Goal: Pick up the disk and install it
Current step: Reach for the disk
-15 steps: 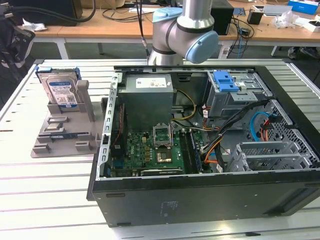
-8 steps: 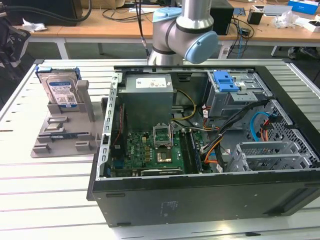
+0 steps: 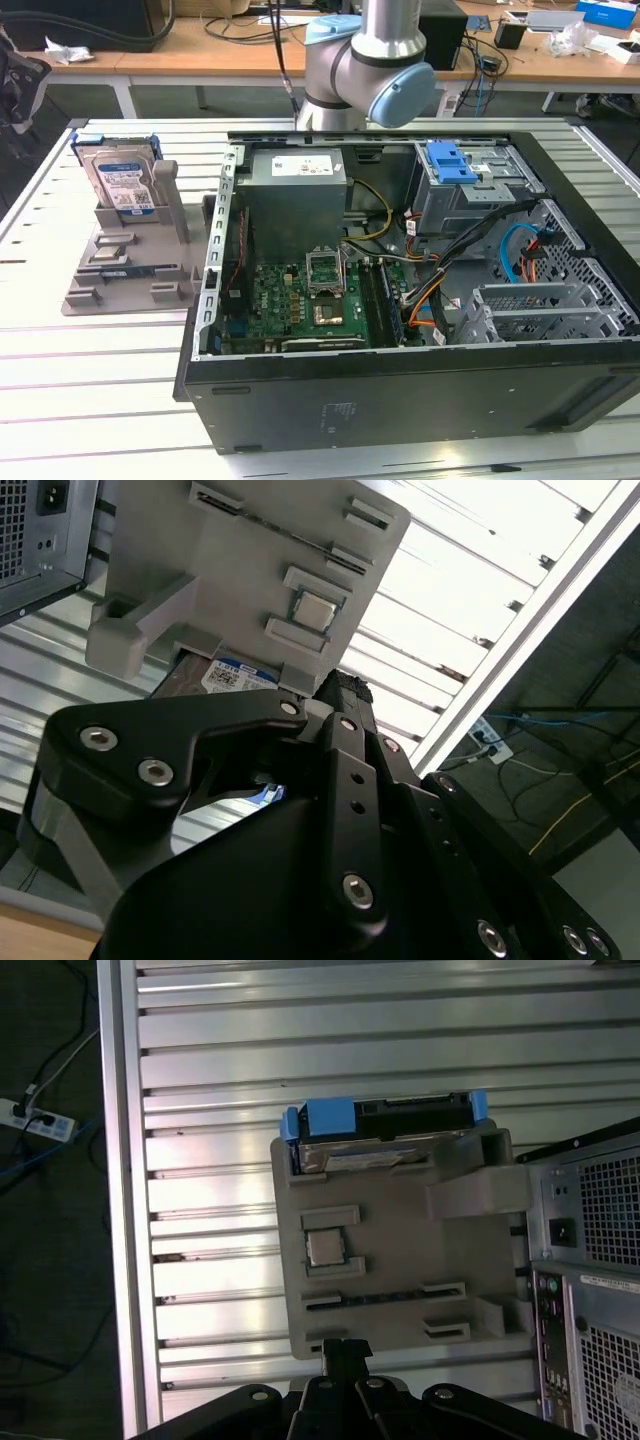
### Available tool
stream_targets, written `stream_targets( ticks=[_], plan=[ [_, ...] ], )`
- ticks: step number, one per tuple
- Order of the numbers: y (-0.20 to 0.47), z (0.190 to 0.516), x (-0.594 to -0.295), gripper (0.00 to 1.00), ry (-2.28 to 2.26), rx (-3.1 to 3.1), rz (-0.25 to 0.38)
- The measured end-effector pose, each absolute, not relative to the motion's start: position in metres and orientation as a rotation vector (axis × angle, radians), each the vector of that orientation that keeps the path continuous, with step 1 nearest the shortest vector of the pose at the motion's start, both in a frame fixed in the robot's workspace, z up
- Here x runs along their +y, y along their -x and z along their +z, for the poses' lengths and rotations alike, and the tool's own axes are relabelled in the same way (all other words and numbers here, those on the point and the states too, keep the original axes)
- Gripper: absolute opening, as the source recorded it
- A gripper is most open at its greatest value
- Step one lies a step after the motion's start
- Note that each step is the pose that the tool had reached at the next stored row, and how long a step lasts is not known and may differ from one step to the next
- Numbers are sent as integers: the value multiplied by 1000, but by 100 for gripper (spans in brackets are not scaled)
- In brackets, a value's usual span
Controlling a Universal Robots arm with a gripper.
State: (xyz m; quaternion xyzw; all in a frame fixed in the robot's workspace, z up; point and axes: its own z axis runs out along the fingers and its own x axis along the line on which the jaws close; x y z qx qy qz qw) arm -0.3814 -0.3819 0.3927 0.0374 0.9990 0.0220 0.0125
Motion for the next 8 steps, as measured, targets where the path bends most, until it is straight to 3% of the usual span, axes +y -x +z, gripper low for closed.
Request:
stream_targets(
  ticks=[8],
  plan=[
    [391, 393, -381, 11, -117, 3114, 69]
  ],
)
